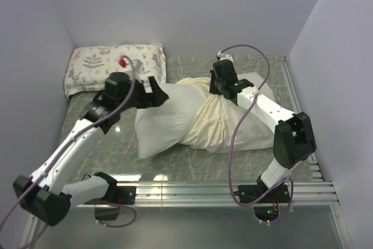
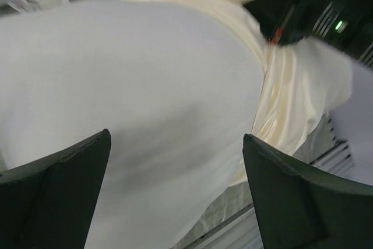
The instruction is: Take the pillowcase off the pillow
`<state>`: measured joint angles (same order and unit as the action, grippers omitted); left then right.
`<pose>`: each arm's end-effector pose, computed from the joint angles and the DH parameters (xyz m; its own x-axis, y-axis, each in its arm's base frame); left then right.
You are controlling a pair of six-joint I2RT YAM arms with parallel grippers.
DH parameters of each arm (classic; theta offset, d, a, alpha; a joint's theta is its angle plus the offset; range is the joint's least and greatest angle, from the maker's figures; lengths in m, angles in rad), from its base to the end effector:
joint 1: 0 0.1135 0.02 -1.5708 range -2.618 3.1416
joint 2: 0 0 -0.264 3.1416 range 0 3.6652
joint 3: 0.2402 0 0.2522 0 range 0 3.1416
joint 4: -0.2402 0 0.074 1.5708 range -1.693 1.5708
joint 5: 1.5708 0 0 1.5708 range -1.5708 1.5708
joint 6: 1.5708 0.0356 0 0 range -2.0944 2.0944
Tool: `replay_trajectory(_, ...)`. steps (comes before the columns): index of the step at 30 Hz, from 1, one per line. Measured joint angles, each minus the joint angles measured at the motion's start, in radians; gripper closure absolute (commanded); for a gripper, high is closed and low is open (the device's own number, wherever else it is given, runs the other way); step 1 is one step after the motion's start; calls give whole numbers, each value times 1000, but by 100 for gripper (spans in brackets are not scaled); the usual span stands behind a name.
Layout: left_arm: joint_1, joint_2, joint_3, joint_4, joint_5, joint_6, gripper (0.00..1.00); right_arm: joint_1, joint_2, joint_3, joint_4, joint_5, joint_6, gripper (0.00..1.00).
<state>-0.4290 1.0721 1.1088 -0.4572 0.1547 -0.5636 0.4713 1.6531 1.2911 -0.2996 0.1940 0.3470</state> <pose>0.2123 -0.1032 0.3697 -0.6017 -0.3052 -0.7381 0.2573 0.8008 -0.5409 0.3399 0.1655 0.2790 -0.6202 0.0585 -0.7823 -0.1054 0.9820 0.1569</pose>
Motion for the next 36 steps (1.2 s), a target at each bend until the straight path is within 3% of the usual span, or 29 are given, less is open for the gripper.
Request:
replay_trajectory(7,-261,149,-51,-25,-186,64,1,8,13,31,-13,-9,-8,91)
replay_trajectory(11,-306,163,-100,10,-249,77,4,20,31,62,-28,-21,-21,69)
replay_trajectory(12,-311,171,-108,21,-258,77,11,23,34,71,-34,-23,-24,53)
replay_trajectory(13,-314,190,-113,33,-265,75,45,27,35,79,-40,-23,-24,46)
replay_trajectory(14,-314,215,-113,43,-269,66,64,30,35,86,-47,-19,-28,37)
replay_trajectory(16,-315,270,-113,74,-265,51,100,42,24,94,-60,-9,-38,31)
replay_trajectory(22,-325,307,-101,120,-256,16,100,138,-190,18,-126,65,-19,23)
replay_trajectory(29,-325,312,-96,132,-257,-10,100,441,-658,-348,-91,195,146,22)
replay_trajectory(36,-325,307,-96,131,-258,-26,100,703,-668,-617,-137,339,421,19)
